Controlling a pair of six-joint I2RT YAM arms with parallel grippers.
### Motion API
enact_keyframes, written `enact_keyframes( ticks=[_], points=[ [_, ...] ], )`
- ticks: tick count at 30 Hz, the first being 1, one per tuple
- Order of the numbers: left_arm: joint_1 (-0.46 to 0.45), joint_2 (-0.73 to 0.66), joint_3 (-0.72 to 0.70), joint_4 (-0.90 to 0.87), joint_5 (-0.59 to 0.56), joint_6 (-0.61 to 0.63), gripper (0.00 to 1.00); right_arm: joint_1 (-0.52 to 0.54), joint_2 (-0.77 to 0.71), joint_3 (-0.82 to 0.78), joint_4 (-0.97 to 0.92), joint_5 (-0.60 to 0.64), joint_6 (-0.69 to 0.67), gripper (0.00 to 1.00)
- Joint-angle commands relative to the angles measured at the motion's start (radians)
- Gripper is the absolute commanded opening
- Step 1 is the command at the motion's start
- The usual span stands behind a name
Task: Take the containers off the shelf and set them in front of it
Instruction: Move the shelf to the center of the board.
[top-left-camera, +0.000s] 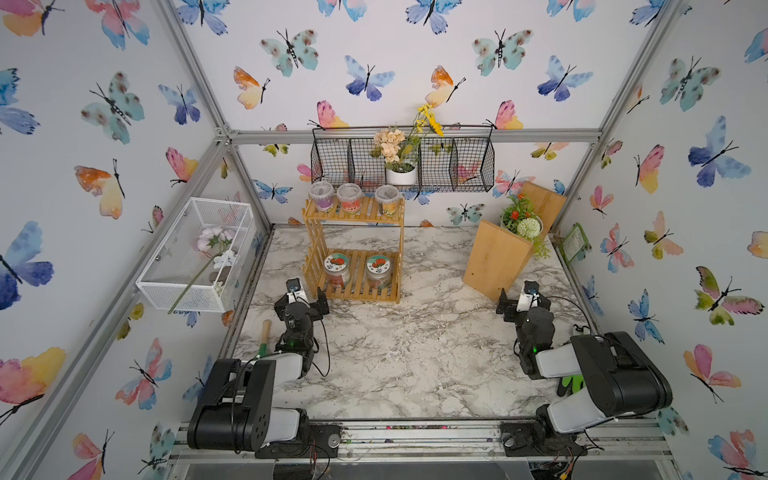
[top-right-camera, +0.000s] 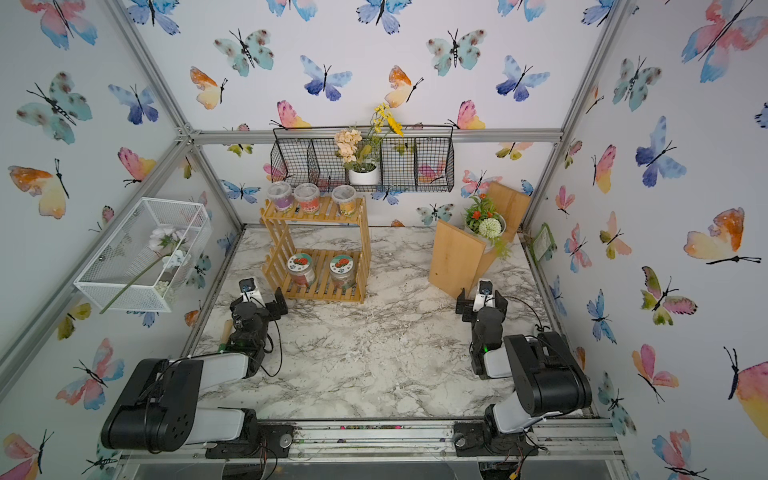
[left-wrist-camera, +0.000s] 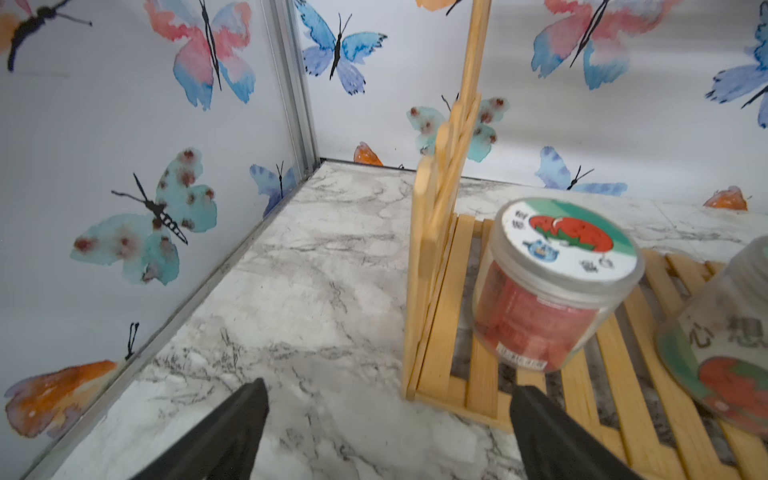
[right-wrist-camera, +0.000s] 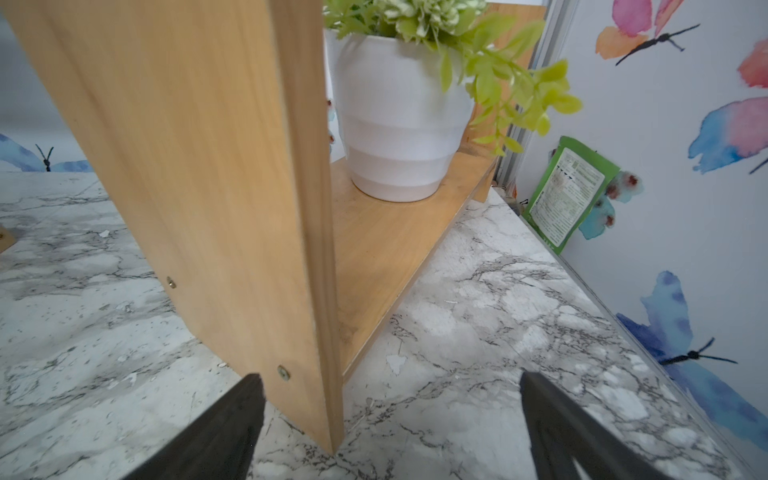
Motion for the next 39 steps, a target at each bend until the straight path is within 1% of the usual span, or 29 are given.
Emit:
enact_keyframes(
  ticks=[1, 5, 7, 9, 14, 17, 20, 24, 26, 28, 33, 39],
  points=[
    [0.0, -0.083, 0.051, -0.174, 0.022, 0.012, 0.97, -0.002, -0.119, 0.093, -0.248, -0.043, -0.003, 0.98],
    [0.0, -0.139, 0.121, -0.343, 0.069, 0.014, 0.97, -0.001, -0.232, 0.146, -0.435, -0.086, 0.033, 0.98],
    [0.0, -0.164, 0.153, -0.404, 0.083, 0.008, 0.97, 0.001, -0.263, 0.209, -0.592, -0.09, 0.076, 0.98],
    [0.0, -0.185, 0.183, -0.475, 0.104, 0.005, 0.96, 0.017, -0.281, 0.273, -0.733, -0.1, 0.086, 0.98],
    [0.005, -0.234, 0.253, -0.62, 0.135, 0.007, 0.95, 0.134, -0.376, 0.347, -0.928, -0.071, 0.059, 0.98],
    [0.021, -0.243, 0.291, -0.69, 0.191, 0.008, 0.95, 0.197, -0.4, 0.401, -1.027, -0.073, 0.08, 0.98],
    [0.039, -0.241, 0.331, -0.743, 0.23, 0.003, 0.95, 0.261, -0.396, 0.44, -1.082, -0.082, 0.103, 0.98],
    [0.072, -0.211, 0.4, -0.804, 0.282, 0.006, 0.95, 0.344, -0.337, 0.515, -1.122, -0.138, 0.15, 0.98],
    [0.099, -0.18, 0.444, -0.846, 0.343, 0.003, 0.94, 0.413, -0.274, 0.585, -1.151, -0.142, 0.159, 0.98],
    [0.115, -0.147, 0.493, -0.899, 0.377, -0.003, 0.94, 0.47, -0.2, 0.669, -1.192, -0.141, 0.171, 0.98],
    [0.119, -0.089, 0.59, -1.007, 0.37, 0.011, 0.93, 0.538, -0.059, 0.847, -1.227, -0.186, 0.247, 0.98],
    [0.119, -0.03, 0.662, -1.066, 0.324, 0.026, 0.93, 0.571, 0.088, 1.038, -1.31, -0.245, 0.345, 0.98]
  ],
)
